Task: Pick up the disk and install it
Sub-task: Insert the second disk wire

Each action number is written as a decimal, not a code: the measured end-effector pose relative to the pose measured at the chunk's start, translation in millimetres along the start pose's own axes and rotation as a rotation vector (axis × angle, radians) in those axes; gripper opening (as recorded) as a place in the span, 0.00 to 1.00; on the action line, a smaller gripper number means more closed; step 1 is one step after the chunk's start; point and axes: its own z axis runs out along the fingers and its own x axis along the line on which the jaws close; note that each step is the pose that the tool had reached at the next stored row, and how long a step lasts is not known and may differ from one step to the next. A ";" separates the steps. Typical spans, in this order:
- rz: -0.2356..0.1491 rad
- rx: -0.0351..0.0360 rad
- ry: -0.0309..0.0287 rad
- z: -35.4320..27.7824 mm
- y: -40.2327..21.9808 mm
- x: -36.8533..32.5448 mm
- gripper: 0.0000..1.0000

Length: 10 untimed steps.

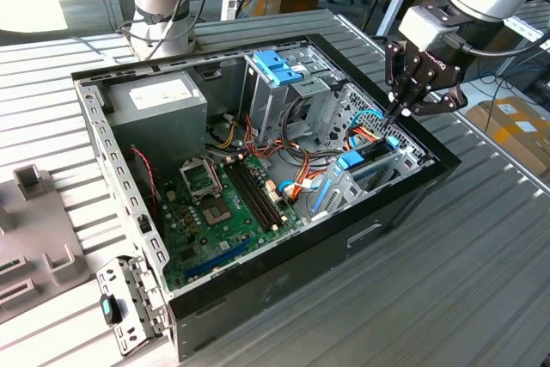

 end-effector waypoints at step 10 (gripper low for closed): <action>0.000 0.0000 -0.0003 0.2 3.1 0.2 0.16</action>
